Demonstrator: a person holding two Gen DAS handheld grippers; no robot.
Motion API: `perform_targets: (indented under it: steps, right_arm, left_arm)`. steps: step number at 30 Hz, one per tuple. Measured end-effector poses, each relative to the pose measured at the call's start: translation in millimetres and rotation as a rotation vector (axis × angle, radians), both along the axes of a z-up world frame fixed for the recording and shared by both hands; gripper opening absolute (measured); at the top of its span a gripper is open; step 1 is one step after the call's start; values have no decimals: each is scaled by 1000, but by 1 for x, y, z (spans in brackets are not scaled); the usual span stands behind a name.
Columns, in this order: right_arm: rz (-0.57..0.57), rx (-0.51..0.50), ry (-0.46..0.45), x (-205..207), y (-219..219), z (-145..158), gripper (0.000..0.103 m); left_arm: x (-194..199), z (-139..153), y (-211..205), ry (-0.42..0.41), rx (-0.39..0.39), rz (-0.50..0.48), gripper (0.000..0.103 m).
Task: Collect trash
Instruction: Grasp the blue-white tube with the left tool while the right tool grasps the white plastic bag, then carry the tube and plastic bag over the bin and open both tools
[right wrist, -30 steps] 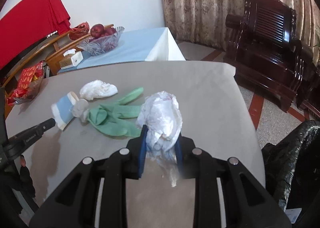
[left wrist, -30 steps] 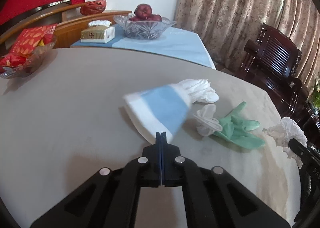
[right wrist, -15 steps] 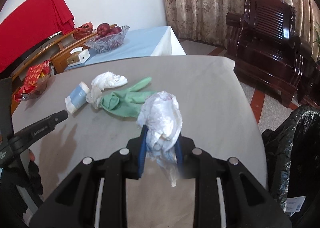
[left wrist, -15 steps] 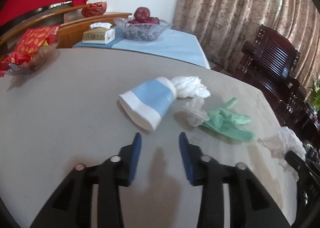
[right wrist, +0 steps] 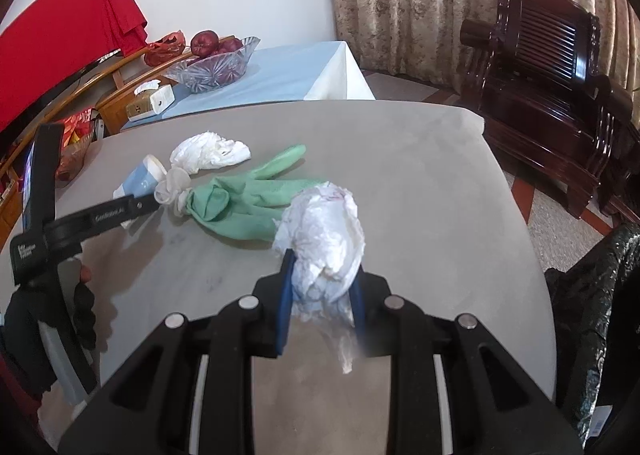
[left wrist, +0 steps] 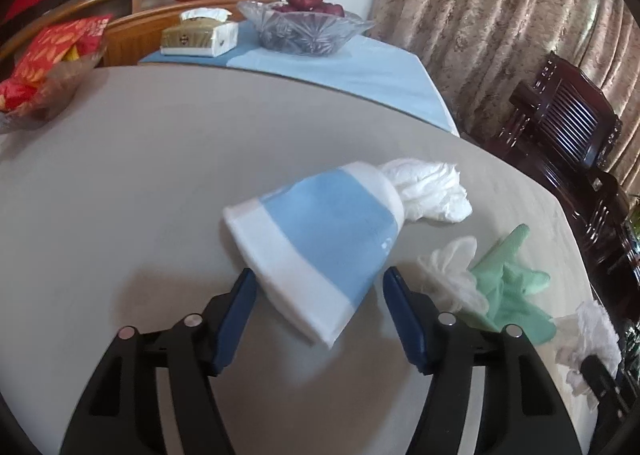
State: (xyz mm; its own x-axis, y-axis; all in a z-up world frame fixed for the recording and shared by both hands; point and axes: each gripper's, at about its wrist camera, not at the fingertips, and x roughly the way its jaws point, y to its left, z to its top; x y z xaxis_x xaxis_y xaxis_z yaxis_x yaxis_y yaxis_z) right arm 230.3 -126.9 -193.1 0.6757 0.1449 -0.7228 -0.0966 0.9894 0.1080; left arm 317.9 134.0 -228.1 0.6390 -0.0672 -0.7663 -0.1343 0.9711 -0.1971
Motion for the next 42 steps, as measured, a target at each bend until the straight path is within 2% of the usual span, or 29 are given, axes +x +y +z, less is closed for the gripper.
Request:
perform_targets:
  steps: [2,4,6,9,15,23,31,42]
  right_arm:
    - [9,-10,2,1,3,-2,25]
    - [19,-21,5,1,6,-4,25]
    - [24,-22,9,1,8,-6,25]
    - [25,-17,13,1,8,-7,25]
    - [31,-7,-2,-8,9,2,25]
    - [21,33,-63,-34,6,36,24]
    - [9,60,-132,-75,-1,78,24]
    - [-11,53,-198,-137,-24,122,24]
  left_arm:
    - [1,1,1,-6,-12,-3,55]
    - [-1,2,0,-20,-30,-23,28]
    - [-2,2,-3,-22,-18,-28,16]
    - [-10,6,-3,-45,-19,-20,6]
    - [-36,24,-2,-78,-4,5,4]
    - [-91,57,-25,-114,77,-48,4]
    - [-144,88,-56,-150,82,-115,4]
    - [-199,120,-100,-196,65,-208,4]
